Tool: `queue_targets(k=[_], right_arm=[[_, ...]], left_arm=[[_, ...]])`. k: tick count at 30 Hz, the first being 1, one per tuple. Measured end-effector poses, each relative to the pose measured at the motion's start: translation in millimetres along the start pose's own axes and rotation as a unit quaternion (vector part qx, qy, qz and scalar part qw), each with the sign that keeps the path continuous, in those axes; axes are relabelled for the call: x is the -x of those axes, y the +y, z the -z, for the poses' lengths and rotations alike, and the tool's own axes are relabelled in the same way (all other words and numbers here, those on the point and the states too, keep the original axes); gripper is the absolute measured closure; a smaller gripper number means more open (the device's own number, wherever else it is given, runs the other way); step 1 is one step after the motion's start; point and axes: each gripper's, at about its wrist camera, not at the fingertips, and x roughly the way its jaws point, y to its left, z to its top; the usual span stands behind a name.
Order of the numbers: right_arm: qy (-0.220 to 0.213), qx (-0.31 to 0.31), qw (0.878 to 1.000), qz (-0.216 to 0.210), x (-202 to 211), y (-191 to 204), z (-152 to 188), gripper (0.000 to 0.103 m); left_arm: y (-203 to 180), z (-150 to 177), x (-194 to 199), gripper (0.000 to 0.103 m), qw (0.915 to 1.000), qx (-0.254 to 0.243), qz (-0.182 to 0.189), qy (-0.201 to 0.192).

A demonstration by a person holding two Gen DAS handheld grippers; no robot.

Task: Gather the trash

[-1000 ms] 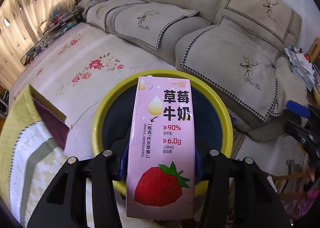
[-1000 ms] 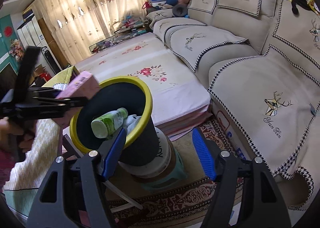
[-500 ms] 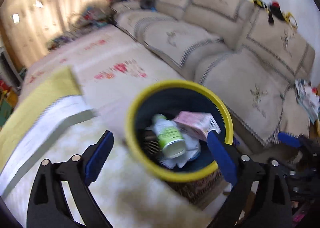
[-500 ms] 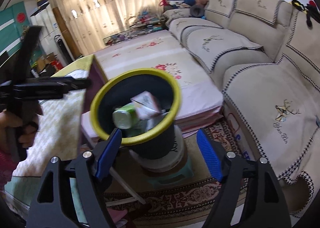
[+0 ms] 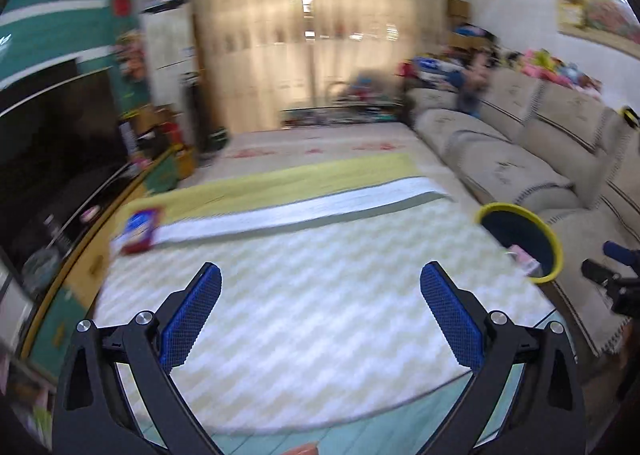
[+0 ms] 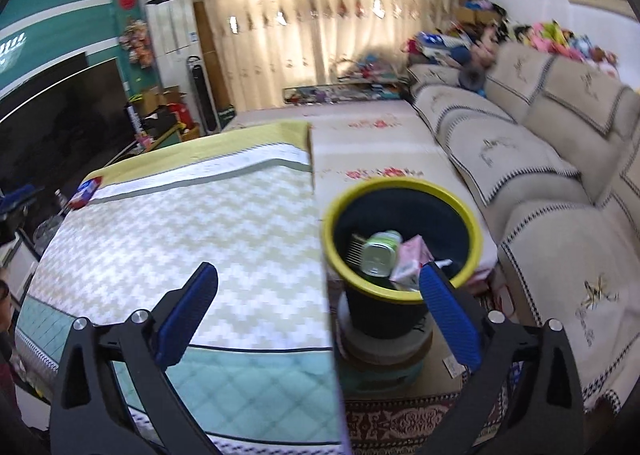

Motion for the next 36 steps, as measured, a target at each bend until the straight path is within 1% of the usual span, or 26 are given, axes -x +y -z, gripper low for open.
queue_targets(k=[2,5,7,10,12,15,19,23,28,36], right_arm=[[-0.004,0.004,1.000,-0.004,7,11,0,0.007],[-0.014,0.004,1.000,0.000,19,22,3,0.007],[-0.025,0.004,1.000,0.010,31,29,6,0.007],[-0.039,0.012,0.999,0.028,47,41,10,0.007],[-0.048,0.022,0.998,0.038,57,48,14,0.007],[-0.055,0.031,0.997,0.034,70,57,20,0.007],[-0.058,0.023,0.998,0.022,73,57,19,0.007],[-0.058,0.018,0.998,0.016,71,59,18,0.007],[-0.055,0.018,0.998,0.014,69,60,19,0.007],[-0.057,0.017,0.998,0.013,69,62,20,0.007]], left_arm=[[30,16,20,0.005,0.9993,0.032,-0.018,-0.003],[62,31,46,0.005,0.9970,0.071,-0.026,-0.013],[76,40,64,0.005,0.9952,0.091,-0.026,-0.026],[82,50,92,0.005,0.9930,0.104,-0.028,-0.048],[82,57,105,0.005,0.9923,0.106,-0.032,-0.056],[75,67,120,0.005,0.9930,0.095,-0.039,-0.058],[71,71,125,0.005,0.9934,0.089,-0.046,-0.056],[69,71,122,0.005,0.9937,0.092,-0.041,-0.051],[65,69,109,0.005,0.9945,0.090,-0.036,-0.040],[63,69,109,0.005,0.9948,0.087,-0.035,-0.040]])
